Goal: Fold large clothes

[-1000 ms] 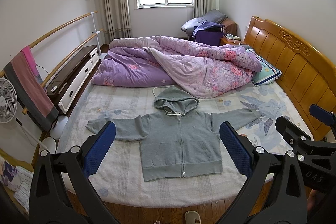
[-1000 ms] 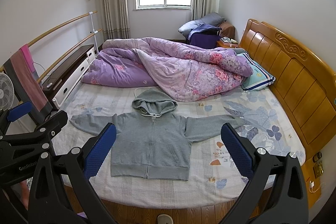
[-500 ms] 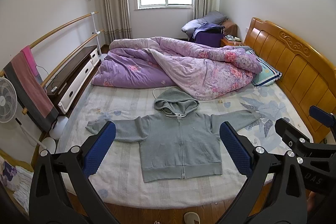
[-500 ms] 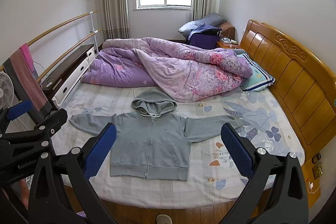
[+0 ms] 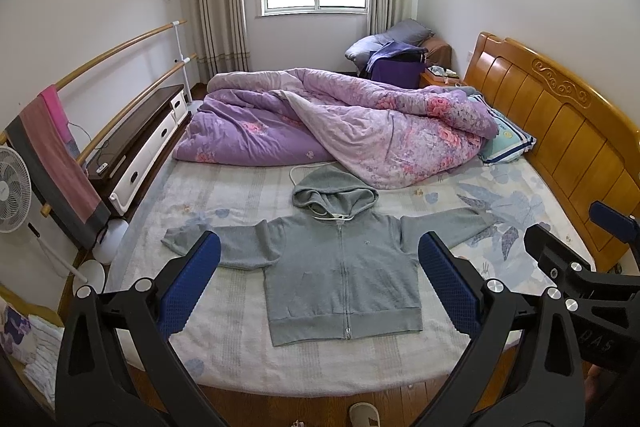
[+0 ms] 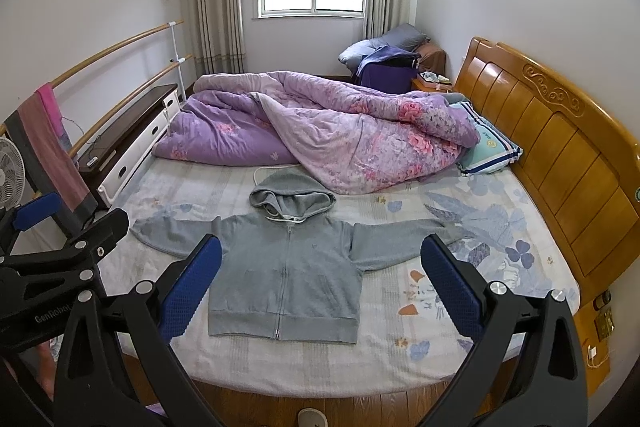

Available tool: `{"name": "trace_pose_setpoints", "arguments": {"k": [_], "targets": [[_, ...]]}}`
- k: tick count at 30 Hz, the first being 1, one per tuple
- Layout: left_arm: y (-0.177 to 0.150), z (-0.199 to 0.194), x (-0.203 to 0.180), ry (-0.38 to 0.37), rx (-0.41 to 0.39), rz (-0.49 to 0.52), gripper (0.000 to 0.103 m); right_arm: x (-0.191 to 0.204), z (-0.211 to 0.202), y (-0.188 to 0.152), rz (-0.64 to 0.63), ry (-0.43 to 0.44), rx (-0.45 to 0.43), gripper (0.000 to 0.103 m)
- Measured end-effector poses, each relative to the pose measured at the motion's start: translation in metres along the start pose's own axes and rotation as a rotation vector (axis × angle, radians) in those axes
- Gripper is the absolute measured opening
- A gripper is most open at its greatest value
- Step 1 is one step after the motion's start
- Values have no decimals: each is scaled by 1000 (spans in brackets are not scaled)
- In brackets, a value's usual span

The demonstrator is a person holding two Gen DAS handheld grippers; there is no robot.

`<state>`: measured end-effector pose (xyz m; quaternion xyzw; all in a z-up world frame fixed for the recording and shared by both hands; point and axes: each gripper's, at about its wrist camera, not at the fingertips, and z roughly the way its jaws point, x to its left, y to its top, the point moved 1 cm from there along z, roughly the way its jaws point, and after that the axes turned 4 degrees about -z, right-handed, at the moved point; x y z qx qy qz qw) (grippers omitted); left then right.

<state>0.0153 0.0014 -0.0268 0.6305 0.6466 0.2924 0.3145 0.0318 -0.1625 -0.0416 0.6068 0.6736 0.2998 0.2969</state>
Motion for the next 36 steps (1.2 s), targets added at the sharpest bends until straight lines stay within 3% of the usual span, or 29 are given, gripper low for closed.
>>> {"name": "trace_pose_setpoints", "arguments": {"k": [36], "targets": [[-12,9,-3,6,22,0,98,5,16,-6,-2,16,34,96]]}}
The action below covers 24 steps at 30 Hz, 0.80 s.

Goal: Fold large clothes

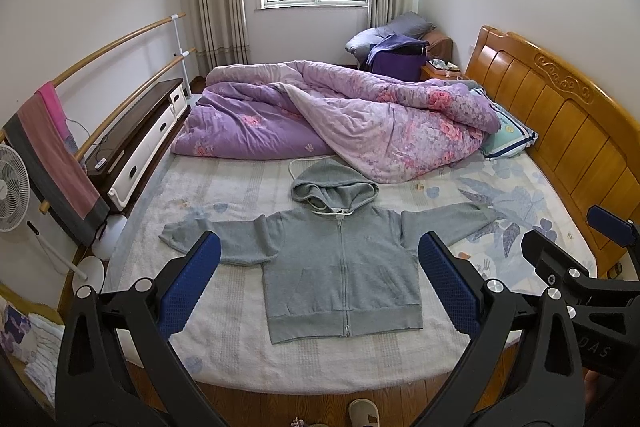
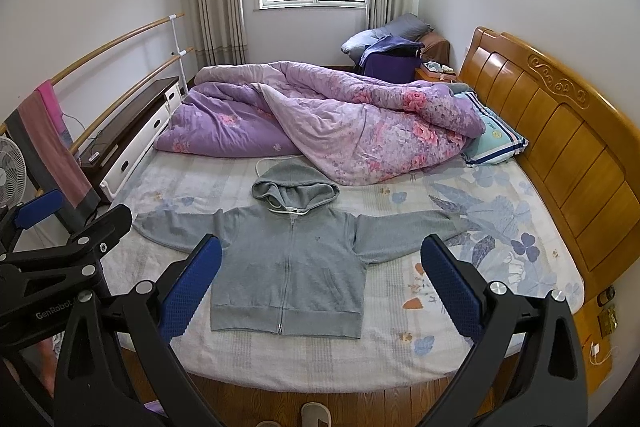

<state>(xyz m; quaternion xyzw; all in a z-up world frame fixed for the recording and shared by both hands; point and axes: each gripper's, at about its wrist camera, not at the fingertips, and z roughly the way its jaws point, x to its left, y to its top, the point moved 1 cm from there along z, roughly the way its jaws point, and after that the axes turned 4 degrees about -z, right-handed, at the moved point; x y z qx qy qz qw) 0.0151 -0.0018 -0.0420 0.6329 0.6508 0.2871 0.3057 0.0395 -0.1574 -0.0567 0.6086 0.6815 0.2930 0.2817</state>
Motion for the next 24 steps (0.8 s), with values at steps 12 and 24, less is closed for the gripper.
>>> {"name": "trace_pose_setpoints", "arguments": {"k": [12,24], "targets": [[5,20,-14,25,44,-16,98,-19,21,9,-4,36,42,96],[14,46,-40,46,107,-48,98,-46,45,12,-39,73,91,96]]}}
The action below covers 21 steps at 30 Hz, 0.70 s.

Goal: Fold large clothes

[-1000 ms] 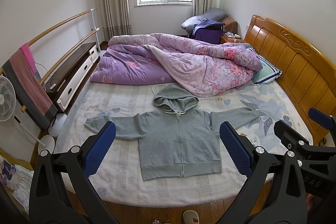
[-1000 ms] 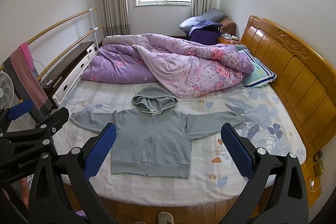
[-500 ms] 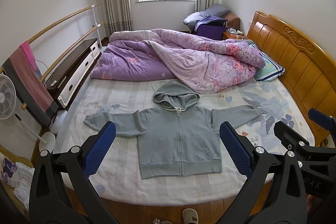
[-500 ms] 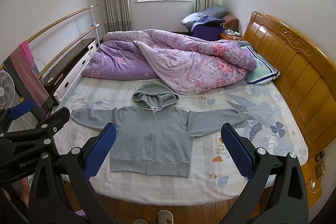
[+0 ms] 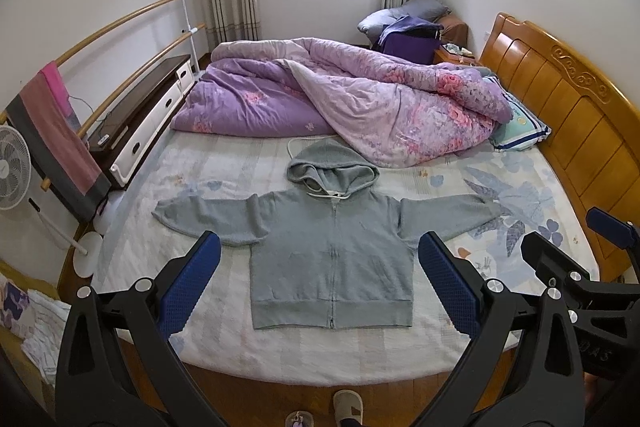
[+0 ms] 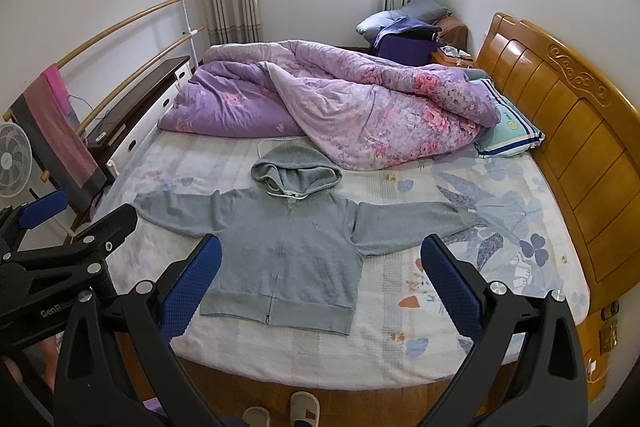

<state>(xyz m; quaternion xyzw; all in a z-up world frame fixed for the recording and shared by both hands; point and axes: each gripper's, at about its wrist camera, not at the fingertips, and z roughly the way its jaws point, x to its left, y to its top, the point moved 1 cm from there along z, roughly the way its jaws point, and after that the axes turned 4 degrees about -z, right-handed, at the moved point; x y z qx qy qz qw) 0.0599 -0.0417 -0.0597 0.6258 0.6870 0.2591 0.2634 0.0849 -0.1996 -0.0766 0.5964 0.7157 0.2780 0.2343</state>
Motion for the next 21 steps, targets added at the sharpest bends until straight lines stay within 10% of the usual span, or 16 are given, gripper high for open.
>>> {"name": "trace_pose_setpoints", "arguments": {"k": [21], "targets": [[33,122,58,21,178,-3,99,49,116,35,-20,27,168,96]]}}
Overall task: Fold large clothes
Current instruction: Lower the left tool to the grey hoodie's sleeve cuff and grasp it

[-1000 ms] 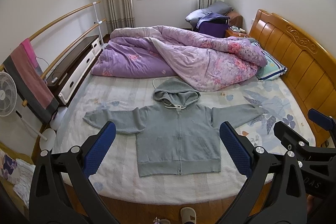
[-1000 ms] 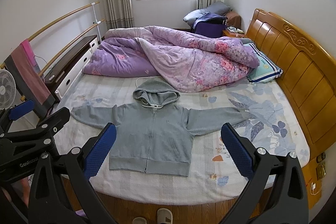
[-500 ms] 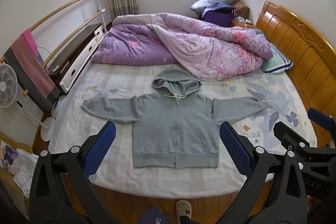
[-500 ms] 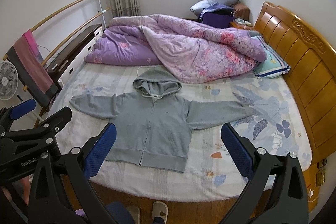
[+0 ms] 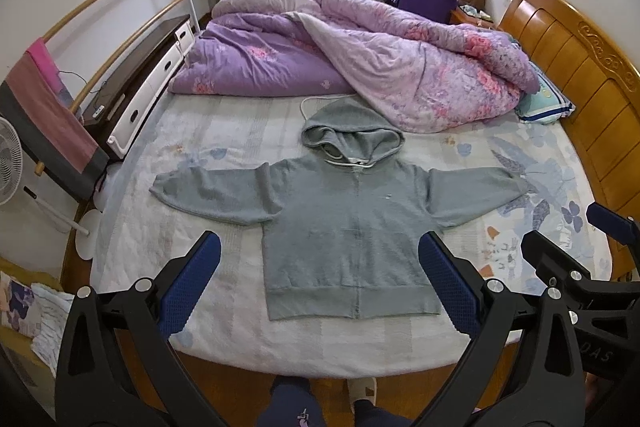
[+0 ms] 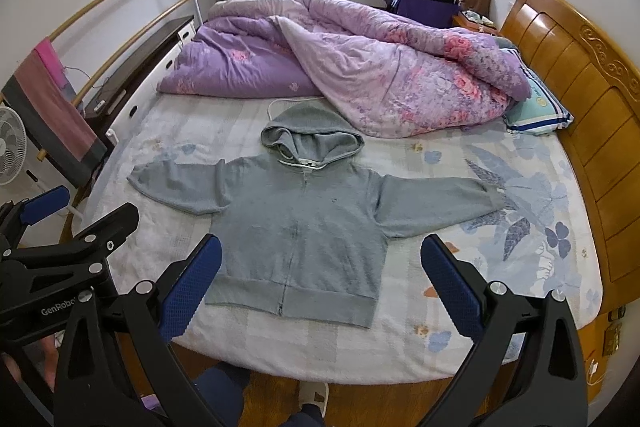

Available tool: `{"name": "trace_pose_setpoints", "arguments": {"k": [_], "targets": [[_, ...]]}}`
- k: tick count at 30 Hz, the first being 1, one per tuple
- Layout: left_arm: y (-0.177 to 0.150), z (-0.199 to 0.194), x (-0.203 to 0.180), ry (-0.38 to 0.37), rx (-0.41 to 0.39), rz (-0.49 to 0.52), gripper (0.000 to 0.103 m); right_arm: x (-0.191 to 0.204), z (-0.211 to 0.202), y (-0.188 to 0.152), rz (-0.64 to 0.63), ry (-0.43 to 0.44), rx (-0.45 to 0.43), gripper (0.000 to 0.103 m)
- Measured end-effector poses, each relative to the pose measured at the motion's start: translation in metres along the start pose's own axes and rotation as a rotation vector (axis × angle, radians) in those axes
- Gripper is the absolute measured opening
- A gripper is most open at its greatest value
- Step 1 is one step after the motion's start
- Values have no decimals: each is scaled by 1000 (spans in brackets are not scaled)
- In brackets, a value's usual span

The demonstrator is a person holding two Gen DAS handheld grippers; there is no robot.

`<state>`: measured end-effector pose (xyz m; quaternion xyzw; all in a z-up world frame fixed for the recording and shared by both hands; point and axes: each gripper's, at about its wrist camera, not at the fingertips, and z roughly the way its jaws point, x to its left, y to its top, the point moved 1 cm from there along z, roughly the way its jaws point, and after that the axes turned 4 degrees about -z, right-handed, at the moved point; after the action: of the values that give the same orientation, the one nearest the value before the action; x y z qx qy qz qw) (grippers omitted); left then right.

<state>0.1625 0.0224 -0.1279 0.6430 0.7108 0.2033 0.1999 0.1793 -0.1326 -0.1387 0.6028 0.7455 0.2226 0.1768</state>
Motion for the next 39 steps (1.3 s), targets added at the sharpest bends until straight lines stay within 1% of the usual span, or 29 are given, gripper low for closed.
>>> {"name": "trace_pose_setpoints", "arguments": {"k": [3,5,7,10,14,16,19,21,24,25,29,31,33,35,37,39], "targets": [[19,32,29,-8,39,0,99,28,28,19,-2,9,30,96],[30,56,53,-10,69,1,98,49,51,33,-15,9,66,96],[41,84,82,-18,122,4,99,72,76,44,-26,-8,106,96],[50,118,123,-11,163,-14,98,106,114,56,-37,3,146,96],[49,172,177,-13,260,-57,99,152,168,67,-67,17,226,96],[47,195,203,-10,288,-94,99,169,188,69,-79,27,248,96],[42,224,225,-4,317,-123,99,192,227,72,-105,39,292,96],[38,251,238,-1,356,-117,99,201,247,72,-115,37,316,96],[34,284,252,33,400,-113,99,209,279,71,-130,28,350,96],[33,293,257,32,410,-123,99,209,293,72,-123,33,371,96],[32,323,273,23,425,-162,99,211,325,72,-117,34,401,96],[31,345,288,41,447,-188,99,210,345,74,-103,50,415,95],[31,357,298,65,444,-215,99,209,359,74,-100,57,426,95],[34,369,312,90,422,-239,99,206,374,74,-94,53,433,95],[35,385,326,126,428,-246,99,201,389,76,-82,58,451,95],[32,402,345,147,430,-277,99,197,401,78,-67,66,446,95]]}}
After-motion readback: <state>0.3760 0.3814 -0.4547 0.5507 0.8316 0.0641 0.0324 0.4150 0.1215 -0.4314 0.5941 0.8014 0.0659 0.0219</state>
